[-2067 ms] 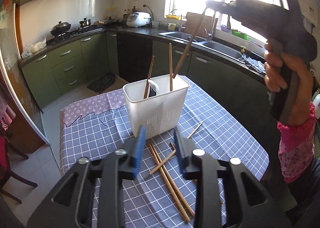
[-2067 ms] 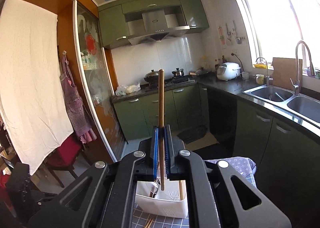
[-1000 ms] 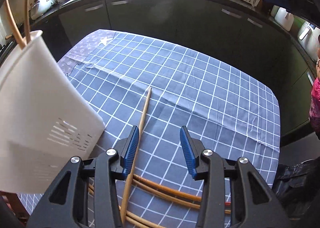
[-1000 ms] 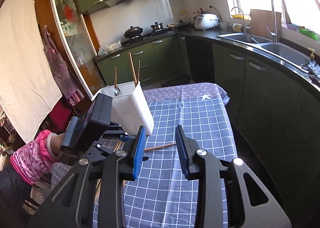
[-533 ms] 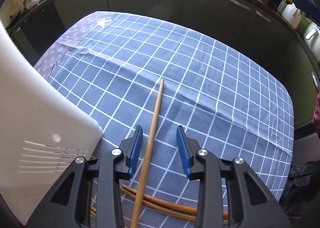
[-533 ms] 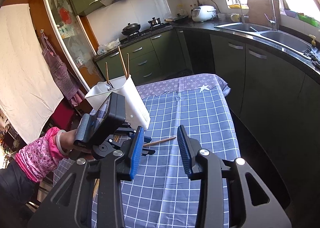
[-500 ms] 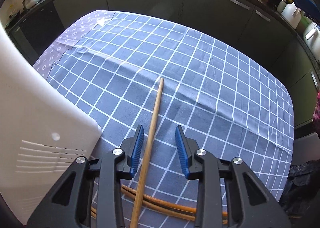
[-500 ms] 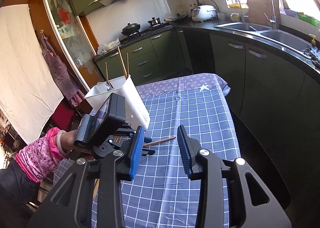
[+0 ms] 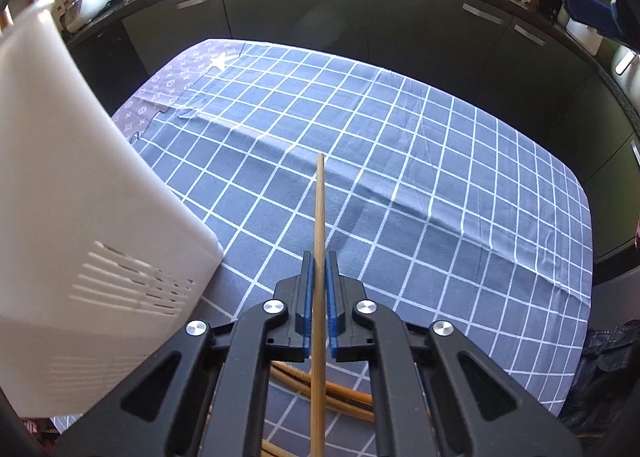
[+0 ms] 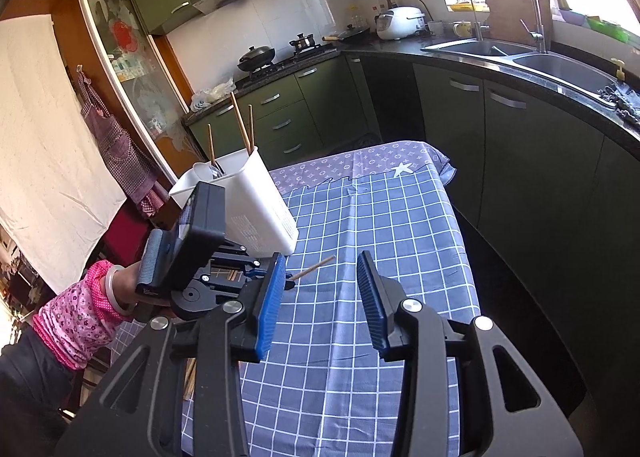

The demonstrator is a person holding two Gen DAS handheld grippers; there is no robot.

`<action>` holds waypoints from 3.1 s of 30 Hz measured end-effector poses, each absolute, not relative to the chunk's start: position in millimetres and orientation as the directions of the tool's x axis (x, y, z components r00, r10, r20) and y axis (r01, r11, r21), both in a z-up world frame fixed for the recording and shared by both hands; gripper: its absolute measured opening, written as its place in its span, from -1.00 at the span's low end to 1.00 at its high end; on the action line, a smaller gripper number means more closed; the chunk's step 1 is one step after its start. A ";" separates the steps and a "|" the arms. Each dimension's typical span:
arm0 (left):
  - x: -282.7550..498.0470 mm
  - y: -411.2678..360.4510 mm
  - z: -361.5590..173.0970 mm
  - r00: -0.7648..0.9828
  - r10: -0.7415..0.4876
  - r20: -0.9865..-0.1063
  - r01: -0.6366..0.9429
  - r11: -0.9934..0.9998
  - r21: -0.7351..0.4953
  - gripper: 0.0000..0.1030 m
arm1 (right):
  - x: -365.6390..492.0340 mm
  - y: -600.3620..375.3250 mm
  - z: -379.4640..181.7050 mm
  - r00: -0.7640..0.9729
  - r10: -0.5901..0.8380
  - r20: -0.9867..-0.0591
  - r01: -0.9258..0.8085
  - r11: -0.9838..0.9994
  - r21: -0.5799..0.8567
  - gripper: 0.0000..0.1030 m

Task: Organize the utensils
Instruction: 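Grasp the loose wooden chopstick lying on the cloth with the left gripper, then lift the chopstick upright, lower it into the caddy and open the left gripper, then move the right gripper to the chopsticks and grasp the red-tipped chopstick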

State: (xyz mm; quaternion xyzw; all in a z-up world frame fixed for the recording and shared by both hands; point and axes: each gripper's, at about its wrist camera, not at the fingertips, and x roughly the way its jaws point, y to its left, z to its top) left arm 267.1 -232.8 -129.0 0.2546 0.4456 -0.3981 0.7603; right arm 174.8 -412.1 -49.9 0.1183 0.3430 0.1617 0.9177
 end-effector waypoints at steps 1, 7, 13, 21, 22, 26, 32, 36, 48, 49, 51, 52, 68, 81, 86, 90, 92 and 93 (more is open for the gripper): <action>262.7 -230.4 -123.4 0.294 -0.387 -0.874 0.831 0.555 0.034 -0.89 | 173.0 -411.9 -49.9 0.714 0.375 -0.592 -0.214 0.921 0.326 -0.27; 228.9 -210.7 -84.9 0.375 -0.438 -0.817 0.813 0.579 0.062 -0.89 | 160.3 -407.8 -52.6 0.711 0.377 -0.593 -0.217 0.921 0.325 -0.27; 194.3 -182.8 -52.9 0.448 -0.470 -0.760 0.781 0.619 0.077 -0.89 | 146.2 -397.9 -51.2 0.709 0.390 -0.588 -0.239 0.917 0.320 -0.27; 159.9 -145.5 -23.2 0.515 -0.493 -0.701 0.746 0.661 0.084 -0.89 | 136.1 -383.3 -48.2 0.703 0.404 -0.586 -0.271 0.913 0.304 -0.22; 157.1 -141.8 -21.1 0.524 -0.491 -0.695 0.740 0.667 0.087 -0.89 | 135.9 -381.5 -48.6 0.700 0.407 -0.587 -0.275 0.912 0.303 -0.22; 149.5 -126.6 -14.1 0.553 -0.485 -0.678 0.716 0.692 0.088 -0.89 | 137.0 -373.2 -50.6 0.687 0.417 -0.595 -0.290 0.908 0.302 -0.22; 140.6 -105.4 -6.2 0.580 -0.481 -0.657 0.686 0.724 0.075 -0.89 | 142.9 -360.8 -56.4 0.662 0.431 -0.613 -0.312 0.902 0.298 -0.22; 138.5 -96.8 3.4 0.596 -0.477 -0.646 0.666 0.743 0.067 -0.89 | 148.5 -355.0 -64.1 0.646 0.421 -0.637 -0.308 0.907 0.287 -0.15; 158.1 -87.6 104.6 0.727 -0.470 -0.500 0.576 0.815 0.071 -0.89 | 170.3 -357.6 -118.5 0.553 0.352 -0.755 -0.244 0.935 0.258 -0.14; 161.3 -87.6 114.4 0.740 -0.470 -0.482 0.568 0.820 0.072 -0.89 | 170.2 -359.5 -120.9 0.551 0.351 -0.757 -0.241 0.936 0.258 -0.14; 168.5 -87.1 133.3 0.774 -0.461 -0.435 0.542 0.837 0.077 -0.89 | 170.0 -363.1 -125.3 0.546 0.346 -0.763 -0.237 0.937 0.256 -0.14; 172.7 -86.7 140.4 0.789 -0.453 -0.415 0.527 0.846 0.080 -0.89 | 169.7 -364.7 -126.5 0.544 0.344 -0.765 -0.235 0.938 0.255 -0.14; 268.9 -86.1 79.5 0.806 -0.320 -0.498 0.371 0.929 0.003 -0.88 | 170.5 -381.8 -139.9 0.528 0.318 -0.787 -0.206 0.947 0.245 -0.06; 225.1 -76.4 67.8 0.758 -0.301 -0.579 0.345 0.938 -0.035 -0.37 | 202.6 -321.2 -137.2 0.432 0.299 -0.851 -0.315 0.934 0.169 -0.06; 208.4 -72.8 7.4 0.591 -0.258 -0.764 0.310 0.947 -0.079 -0.24 | 229.5 -287.0 -153.0 0.345 0.307 -0.887 -0.341 0.921 0.186 -0.07; 205.0 -68.0 -49.5 0.452 -0.239 -0.859 0.273 0.954 -0.123 -0.24 | 244.4 -264.2 -164.4 0.281 0.335 -0.899 -0.356 0.907 0.226 -0.28; 206.6 -64.5 -72.9 0.383 -0.256 -0.888 0.246 0.954 -0.169 -0.24 | 251.2 -256.1 -170.3 0.247 0.342 -0.907 -0.354 0.903 0.244 -0.38; 208.4 -64.8 -82.8 0.351 -0.264 -0.898 0.239 0.953 -0.187 -0.24 | 254.1 -252.9 -172.5 0.237 0.338 -0.911 -0.355 0.903 0.243 -0.43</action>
